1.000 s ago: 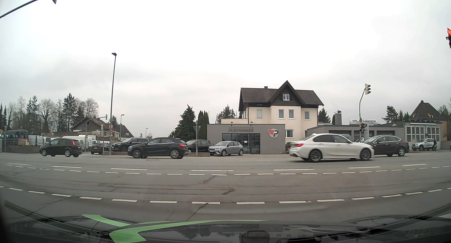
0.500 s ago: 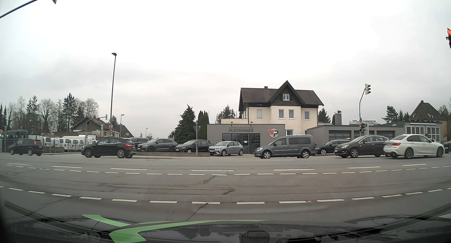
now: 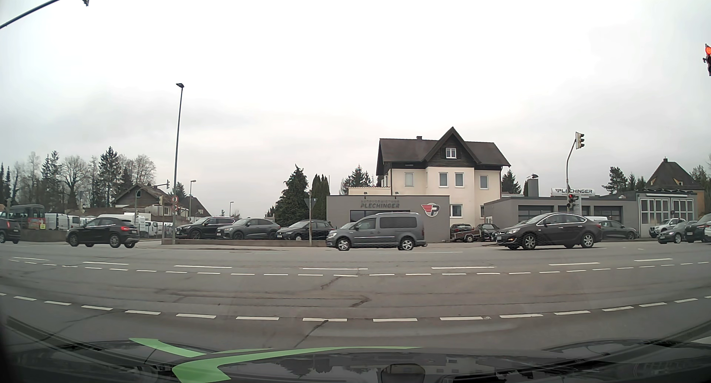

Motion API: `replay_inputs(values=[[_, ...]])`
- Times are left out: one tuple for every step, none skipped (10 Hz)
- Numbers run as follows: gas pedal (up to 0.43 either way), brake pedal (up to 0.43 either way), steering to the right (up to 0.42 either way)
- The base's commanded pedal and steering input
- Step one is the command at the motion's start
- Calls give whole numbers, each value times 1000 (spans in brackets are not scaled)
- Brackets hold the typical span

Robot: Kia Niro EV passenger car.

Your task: Follow the waypoints while adhering to traffic rules and regulations

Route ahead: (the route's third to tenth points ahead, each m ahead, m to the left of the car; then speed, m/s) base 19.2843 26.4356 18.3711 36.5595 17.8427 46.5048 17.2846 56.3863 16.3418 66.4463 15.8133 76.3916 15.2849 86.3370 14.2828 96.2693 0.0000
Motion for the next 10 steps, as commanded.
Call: replay_inputs(values=[[0,341,-3],[0,341,-3],[0,341,-3],[0,341,-3],[0,341,-3],[0,341,-3],[0,341,-3],[0,341,-3],[0,341,-3],[0,341,-3]])
